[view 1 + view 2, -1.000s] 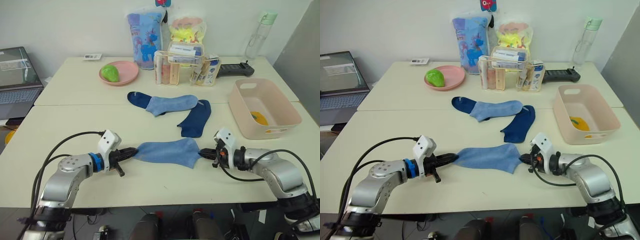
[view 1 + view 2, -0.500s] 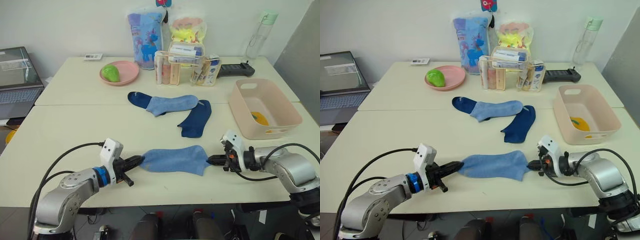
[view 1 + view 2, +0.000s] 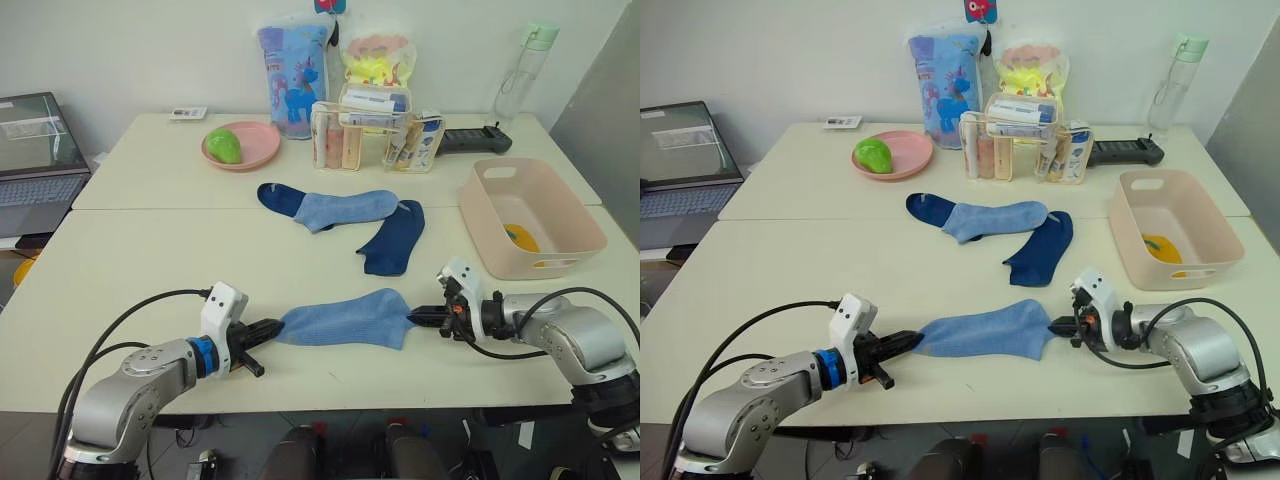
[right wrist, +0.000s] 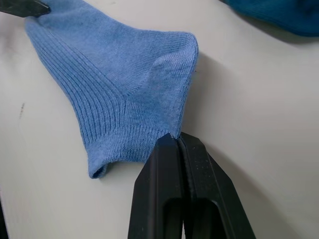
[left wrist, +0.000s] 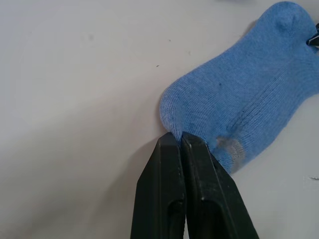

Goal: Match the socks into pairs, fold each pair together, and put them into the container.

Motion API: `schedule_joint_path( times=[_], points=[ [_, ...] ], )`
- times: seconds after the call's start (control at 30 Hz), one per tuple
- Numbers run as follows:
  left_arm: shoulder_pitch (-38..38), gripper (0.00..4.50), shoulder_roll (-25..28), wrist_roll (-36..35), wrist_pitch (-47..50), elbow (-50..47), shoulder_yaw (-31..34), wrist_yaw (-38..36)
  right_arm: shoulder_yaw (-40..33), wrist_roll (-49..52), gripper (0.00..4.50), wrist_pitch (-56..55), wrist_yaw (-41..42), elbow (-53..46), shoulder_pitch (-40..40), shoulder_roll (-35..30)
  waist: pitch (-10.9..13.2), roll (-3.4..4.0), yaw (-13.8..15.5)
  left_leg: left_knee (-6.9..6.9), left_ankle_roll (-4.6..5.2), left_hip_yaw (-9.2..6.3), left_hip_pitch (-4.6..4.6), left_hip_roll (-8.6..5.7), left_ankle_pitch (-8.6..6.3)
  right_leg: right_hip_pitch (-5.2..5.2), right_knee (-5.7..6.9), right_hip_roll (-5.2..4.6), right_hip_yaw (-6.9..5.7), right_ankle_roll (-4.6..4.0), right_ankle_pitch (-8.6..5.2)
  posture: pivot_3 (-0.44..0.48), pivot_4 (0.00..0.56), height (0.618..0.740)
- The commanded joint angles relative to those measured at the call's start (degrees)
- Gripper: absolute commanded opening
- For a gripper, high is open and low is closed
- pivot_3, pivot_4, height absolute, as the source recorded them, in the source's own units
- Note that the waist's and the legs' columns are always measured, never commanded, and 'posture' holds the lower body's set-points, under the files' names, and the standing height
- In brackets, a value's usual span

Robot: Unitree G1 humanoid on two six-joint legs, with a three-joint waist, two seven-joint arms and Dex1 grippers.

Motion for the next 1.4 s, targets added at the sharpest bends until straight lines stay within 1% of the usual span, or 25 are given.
schedule_joint_path(
  times=[0.03,0.1,0.17,0.2,0.27,0.3,0.37,0.43,0.5,0.57,0.63,0.73,0.83,0.93,1.2,1.27,1.3,1.33,1.37,1.4],
  points=[
    [-0.72,0.22,-0.48,0.95,-2.46,-0.18,0.39,0.45,-1.16,-0.52,0.21,-2.53,0.25,-1.61,1.31,-0.89,0.00,0.00,0.00,0.00,0.00,0.00,0.00,0.00,0.00,0.00,0.00,0.00,0.00,0.00,0.00,0.000,0.150,0.740],
    [-0.62,0.62,-0.89,1.63,-3.81,-0.15,0.94,1.05,-2.24,-0.55,0.66,-3.17,-0.35,-2.50,2.36,-0.93,0.00,0.00,0.00,0.00,0.00,0.00,0.00,0.00,0.00,0.00,0.00,0.00,0.01,0.00,0.00,0.000,0.150,0.740],
    [-0.72,1.18,-1.19,1.44,-4.93,-0.20,1.97,1.16,-2.92,-1.77,1.26,-4.88,-1.58,-2.70,2.81,-1.02,0.00,0.00,0.01,0.00,0.00,0.01,0.00,0.00,0.00,0.01,0.00,0.00,0.00,0.00,0.00,0.000,0.150,0.740],
    [-0.72,1.52,-1.26,1.26,-5.36,-0.24,2.44,1.09,-3.16,-2.25,1.63,-5.57,-2.10,-2.82,2.95,-1.07,0.00,0.00,0.01,0.01,0.00,0.01,0.00,0.00,0.00,0.01,0.01,0.00,0.01,0.00,0.00,0.000,0.150,0.740],
    [-1.03,2.14,-0.46,0.53,-6.27,-0.85,4.78,0.53,-5.42,-2.49,2.31,-8.36,-2.08,-4.28,3.57,-2.13,0.00,0.00,0.03,0.01,0.00,0.00,-0.01,0.00,0.00,0.01,0.01,0.00,0.00,0.00,0.00,0.000,0.150,0.740],
    [-0.63,2.40,1.29,0.83,-8.32,-1.48,5.54,-1.87,-6.29,-2.06,2.60,-10.38,-0.40,-5.93,4.15,-3.21,0.02,0.00,0.04,0.01,0.00,0.00,-0.01,0.00,0.00,0.00,0.01,0.00,0.00,0.00,0.00,0.000,0.150,0.740],
    [0.51,2.40,4.87,2.64,-13.59,-2.40,5.60,-7.09,-6.71,-1.90,2.60,-16.15,3.65,-8.66,5.50,-4.81,0.02,0.01,0.04,0.00,0.00,0.00,-0.02,0.01,0.00,-0.01,0.00,0.01,-0.01,0.00,0.00,0.000,0.150,0.740],
    [1.75,2.40,8.30,5.38,-18.82,-2.07,4.22,-11.20,-5.55,-2.39,2.60,-18.03,5.69,-10.00,6.30,-6.33,0.01,0.02,0.01,-0.05,0.00,0.01,0.01,0.03,0.00,0.00,-0.03,0.02,-0.02,0.00,0.00,0.000,0.150,0.740],
    [3.00,2.40,11.12,9.31,-26.22,-0.08,1.89,-15.63,-2.81,-5.11,2.60,-22.82,8.15,-10.48,6.82,-7.62,0.01,0.03,-0.07,-0.07,0.00,0.04,0.02,0.05,0.00,0.00,-0.03,0.02,-0.01,0.00,0.00,0.000,0.150,0.740],
    [3.20,2.40,12.12,11.82,-32.20,1.56,0.24,-18.45,-0.42,-7.62,2.60,-28.46,10.58,-10.60,7.27,-8.08,0.01,0.03,-0.01,-0.07,0.00,0.06,0.02,0.05,0.00,0.02,-0.05,0.01,-0.01,-0.01,0.00,0.000,0.150,0.740],
    [2.51,2.40,11.64,13.26,-36.12,1.99,-1.42,-19.71,2.02,-10.72,2.60,-33.62,12.06,-10.36,8.05,-8.54,0.02,0.02,0.01,-0.06,0.00,0.05,0.02,0.06,-0.01,0.02,-0.06,0.01,-0.02,-0.01,-0.01,0.000,0.150,0.740],
    [2.01,2.40,12.54,19.81,-45.34,4.56,-6.47,-22.40,5.89,-16.48,2.60,-41.91,13.90,-8.38,9.25,-9.32,0.02,0.02,0.11,-0.05,0.01,0.05,0.00,0.05,-0.01,0.02,-0.07,0.00,-0.02,-0.01,0.00,0.000,0.150,0.740],
    [0.51,2.40,11.35,23.77,-50.38,8.33,-9.36,-21.93,7.65,-19.19,2.60,-44.30,12.78,-5.96,8.26,-7.38,0.02,0.01,0.13,-0.05,0.01,0.06,0.01,0.05,-0.01,0.03,-0.07,0.01,-0.01,0.00,0.00,0.000,0.150,0.740],
    [-0.41,2.40,11.04,25.85,-53.53,10.26,-11.41,-22.15,9.00,-21.50,2.60,-46.32,12.76,-4.29,7.49,-6.37,0.02,0.01,0.14,-0.05,0.00,0.05,0.02,0.06,0.00,0.01,-0.03,0.02,-0.02,-0.01,0.00,0.000,0.150,0.740],
    [-4.84,2.40,9.52,32.17,-55.10,14.56,-15.56,-20.05,11.18,-25.71,2.60,-49.50,13.27,0.87,6.31,-5.01,0.00,0.00,0.16,-0.03,0.01,0.04,0.09,0.05,-0.01,0.09,-0.02,0.02,-0.03,0.00,0.00,0.000,0.150,0.740],
    [-5.18,1.97,9.16,32.77,-54.79,14.66,-16.25,-19.90,11.61,-26.34,2.63,-49.75,13.49,2.33,5.62,-4.72,-0.01,0.00,0.14,-0.04,0.03,0.04,0.24,0.05,-0.02,0.22,-0.02,0.03,-0.03,0.00,0.00,0.000,0.150,0.740],
    [-5.54,1.82,8.90,32.86,-54.26,14.77,-16.33,-19.55,11.39,-26.40,2.44,-50.22,13.28,3.11,5.02,-4.32,-0.01,0.00,0.14,-0.07,0.04,0.04,0.30,0.05,-0.03,0.28,-0.03,0.03,-0.03,0.00,-0.01,0.000,0.150,0.740],
    [-5.79,1.44,8.74,32.91,-53.91,14.86,-16.36,-19.28,11.18,-26.44,2.19,-50.63,13.15,3.62,4.62,-4.01,-0.01,0.01,0.14,-0.10,0.08,0.04,0.41,0.06,-0.05,0.40,-0.05,0.03,-0.03,0.00,-0.01,0.000,0.150,0.740],
    [-6.08,1.19,8.59,32.74,-53.46,14.87,-16.32,-19.31,10.82,-25.88,2.02,-50.19,13.28,3.84,4.28,-3.62,0.00,0.00,0.15,-0.10,0.08,0.03,0.48,0.06,-0.05,0.47,-0.06,0.03,-0.03,0.01,-0.01,0.000,0.150,0.740],
    [-6.33,0.81,8.29,32.36,-52.78,14.78,-16.07,-19.26,10.67,-25.74,1.65,-50.23,13.54,3.98,4.02,-3.54,0.01,0.01,0.15,-0.11,0.12,0.03,0.62,0.06,-0.07,0.59,-0.08,0.03,-0.03,0.01,-0.01,0.000,0.150,0.740]
  ],
)
